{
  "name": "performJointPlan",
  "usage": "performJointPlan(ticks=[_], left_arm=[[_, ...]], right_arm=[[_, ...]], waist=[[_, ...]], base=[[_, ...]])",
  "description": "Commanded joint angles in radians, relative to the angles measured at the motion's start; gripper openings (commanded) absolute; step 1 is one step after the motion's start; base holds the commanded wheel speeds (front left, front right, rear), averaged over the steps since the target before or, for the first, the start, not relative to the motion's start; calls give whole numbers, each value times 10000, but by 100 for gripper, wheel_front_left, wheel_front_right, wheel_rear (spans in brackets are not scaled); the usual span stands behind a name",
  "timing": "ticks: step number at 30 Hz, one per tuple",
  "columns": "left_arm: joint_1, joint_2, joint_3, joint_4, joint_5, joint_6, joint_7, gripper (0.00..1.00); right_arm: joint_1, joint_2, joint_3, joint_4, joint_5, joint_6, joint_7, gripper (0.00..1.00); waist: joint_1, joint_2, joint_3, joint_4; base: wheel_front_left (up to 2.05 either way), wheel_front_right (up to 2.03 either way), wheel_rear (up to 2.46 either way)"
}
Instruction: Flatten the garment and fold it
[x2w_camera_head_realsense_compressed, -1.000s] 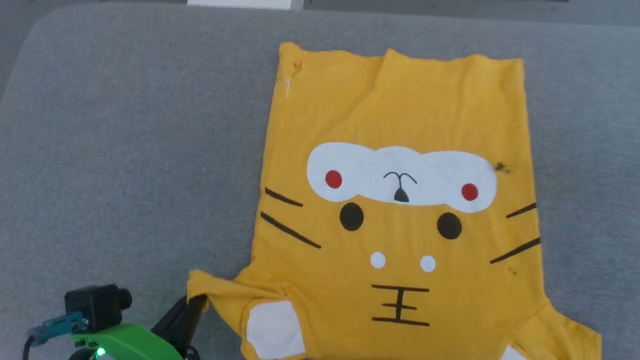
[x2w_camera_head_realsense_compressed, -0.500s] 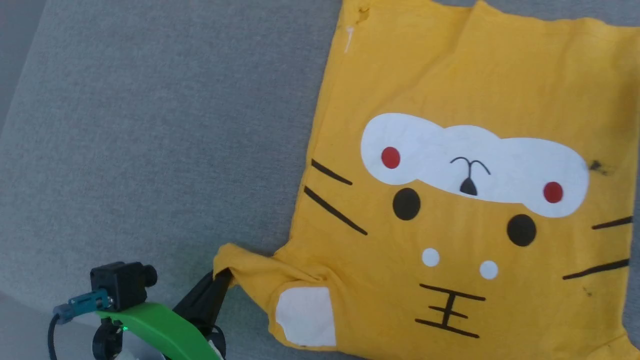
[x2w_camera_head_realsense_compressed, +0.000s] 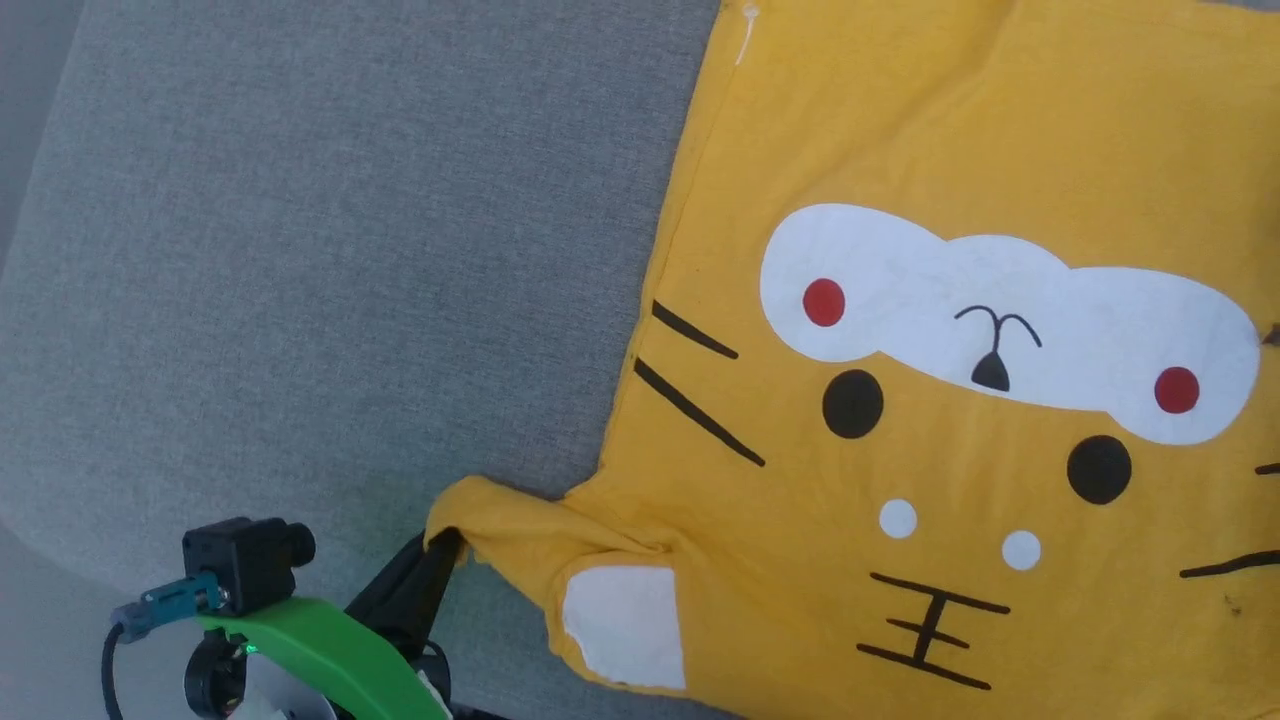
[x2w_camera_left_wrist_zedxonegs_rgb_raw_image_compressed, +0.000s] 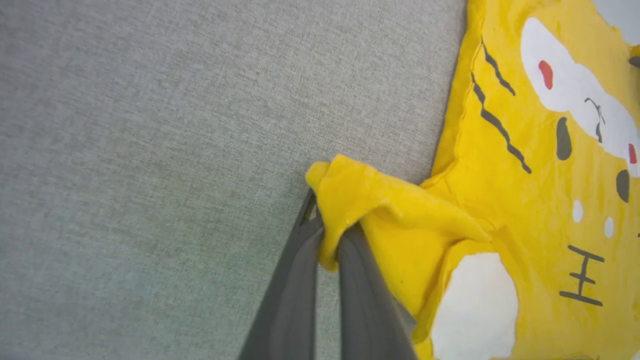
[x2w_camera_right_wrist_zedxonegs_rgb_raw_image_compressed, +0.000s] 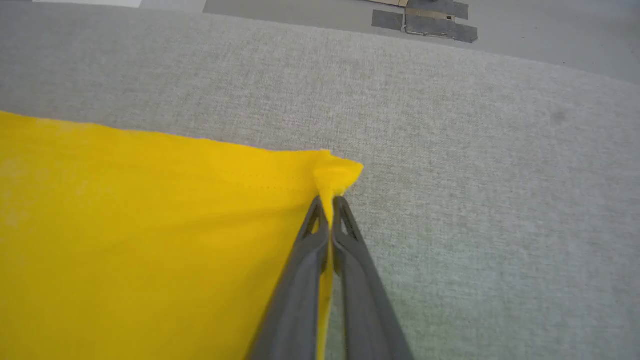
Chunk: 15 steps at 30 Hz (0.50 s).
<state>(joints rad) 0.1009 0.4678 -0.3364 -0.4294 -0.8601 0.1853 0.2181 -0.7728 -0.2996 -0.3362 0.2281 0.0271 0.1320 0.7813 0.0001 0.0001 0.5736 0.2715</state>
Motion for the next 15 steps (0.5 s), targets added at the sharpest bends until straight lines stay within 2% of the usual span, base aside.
performJointPlan(ticks=[1, 7, 11, 15], left_arm=[[-216, 27, 69, 17, 125, -32, -96, 0], [-136, 91, 287, 6, 209, 86, -291, 0], [69, 169, 445, -47, 182, 185, -354, 0], [347, 333, 596, -79, 226, 333, -354, 0]], right_arm=[[122, -43, -96, -40, 99, -13, -165, 0], [1274, -16, -244, -949, 668, -13, -814, 0], [2782, 477, -751, -1988, 1222, -13, -1099, 0], [4909, 1261, -1575, -3323, 1574, -13, -1216, 0]], waist=[[-1, -1, -336, -314], [-1, -1, -1166, -983], [-1, -1, -1802, -1570], [-1, -1, -2354, -2190]], base=[[0, 0, 0], [0, 0, 0], [0, 0, 0], [0, 0, 0]])
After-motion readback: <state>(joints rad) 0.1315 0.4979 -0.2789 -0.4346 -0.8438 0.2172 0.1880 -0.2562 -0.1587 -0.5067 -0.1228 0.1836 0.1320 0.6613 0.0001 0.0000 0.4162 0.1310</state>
